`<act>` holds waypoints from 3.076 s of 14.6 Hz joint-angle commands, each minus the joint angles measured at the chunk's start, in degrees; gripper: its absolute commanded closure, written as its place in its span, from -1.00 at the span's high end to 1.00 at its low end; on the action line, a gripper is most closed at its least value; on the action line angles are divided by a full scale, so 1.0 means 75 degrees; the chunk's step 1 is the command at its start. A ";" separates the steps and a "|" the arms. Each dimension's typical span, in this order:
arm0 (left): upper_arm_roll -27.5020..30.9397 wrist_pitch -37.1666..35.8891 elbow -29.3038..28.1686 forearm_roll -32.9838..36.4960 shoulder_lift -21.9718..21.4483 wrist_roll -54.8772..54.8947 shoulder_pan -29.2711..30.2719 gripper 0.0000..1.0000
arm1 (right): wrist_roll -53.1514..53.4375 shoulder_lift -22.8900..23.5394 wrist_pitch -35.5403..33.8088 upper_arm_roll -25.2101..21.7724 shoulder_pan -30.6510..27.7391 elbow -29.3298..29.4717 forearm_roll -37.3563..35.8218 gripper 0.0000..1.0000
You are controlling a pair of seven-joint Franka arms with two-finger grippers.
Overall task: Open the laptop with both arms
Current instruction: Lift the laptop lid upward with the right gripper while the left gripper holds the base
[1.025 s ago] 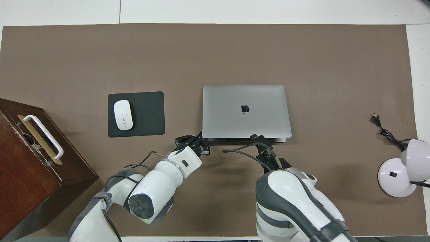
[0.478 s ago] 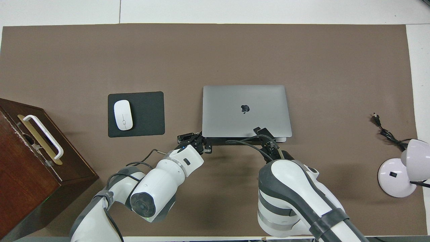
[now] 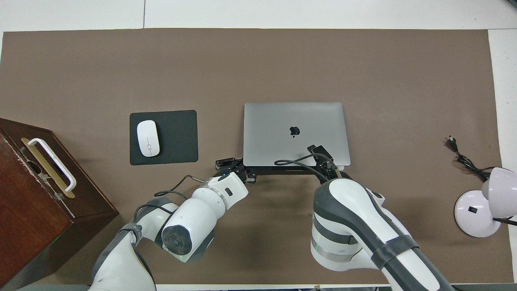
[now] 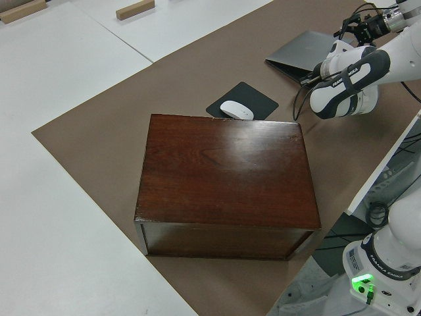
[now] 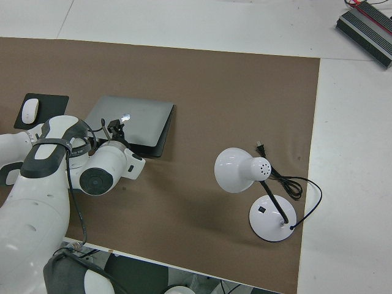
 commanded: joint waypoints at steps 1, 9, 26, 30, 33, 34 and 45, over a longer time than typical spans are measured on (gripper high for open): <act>0.0094 0.0133 0.0244 -0.0027 0.0254 0.0399 -0.0091 -1.00 | -0.0362 0.0152 -0.0154 0.0011 -0.0261 0.0319 0.0057 1.00; 0.0094 0.0133 0.0186 -0.0015 0.0277 0.0459 -0.0114 -1.00 | -0.0385 0.0363 -0.0294 0.0011 -0.0542 0.0811 -0.0002 1.00; 0.0094 0.0133 0.0186 -0.0015 0.0289 0.0470 -0.0161 -1.00 | -0.0760 0.0831 -0.1267 0.0011 -0.1831 0.1983 -0.0845 1.00; 0.0094 0.0133 0.0186 -0.0015 0.0289 0.0482 -0.0161 -1.00 | -0.0760 0.0995 -0.1314 0.0011 -0.1972 0.2381 -0.1185 1.00; 0.0094 0.0133 0.0186 -0.0015 0.0289 0.0482 -0.0161 -1.00 | -0.0760 0.1112 -0.1466 0.0011 -0.2100 0.2651 -0.1466 1.00; 0.0094 0.0122 0.0186 -0.0015 0.0289 0.0482 -0.0161 -1.00 | -0.0772 0.1159 -0.1490 0.0000 -0.2182 0.2779 -0.1583 1.00; 0.0094 0.0122 0.0174 -0.0015 0.0289 0.0482 -0.0161 -1.00 | -0.0760 0.1698 -0.1654 0.0011 -0.2640 0.3472 -0.2146 1.00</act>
